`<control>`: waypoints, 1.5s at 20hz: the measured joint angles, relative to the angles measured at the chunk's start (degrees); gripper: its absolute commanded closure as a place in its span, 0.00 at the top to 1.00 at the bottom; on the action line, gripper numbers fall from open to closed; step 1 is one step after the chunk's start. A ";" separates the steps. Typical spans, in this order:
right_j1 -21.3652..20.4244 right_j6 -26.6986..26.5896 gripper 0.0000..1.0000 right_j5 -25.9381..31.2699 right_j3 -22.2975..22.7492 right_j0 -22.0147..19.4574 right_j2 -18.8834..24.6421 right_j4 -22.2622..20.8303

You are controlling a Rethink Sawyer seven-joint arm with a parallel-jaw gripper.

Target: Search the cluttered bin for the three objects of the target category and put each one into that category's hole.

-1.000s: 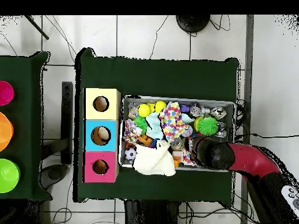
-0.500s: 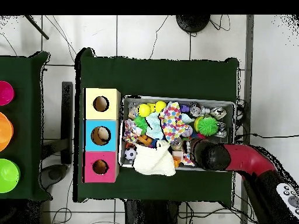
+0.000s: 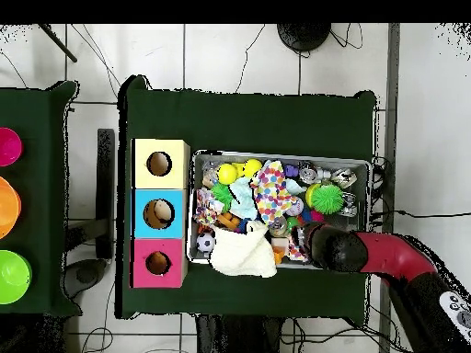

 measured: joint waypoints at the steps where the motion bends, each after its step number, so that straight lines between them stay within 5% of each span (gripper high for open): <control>1: 0.17 0.00 0.00 0.07 -0.19 -0.39 0.11 -0.01; 17: 1.22 0.00 0.00 1.48 -2.47 -1.68 1.47 -0.38; 30: 7.77 0.00 0.00 -3.04 -3.03 0.35 1.48 -6.79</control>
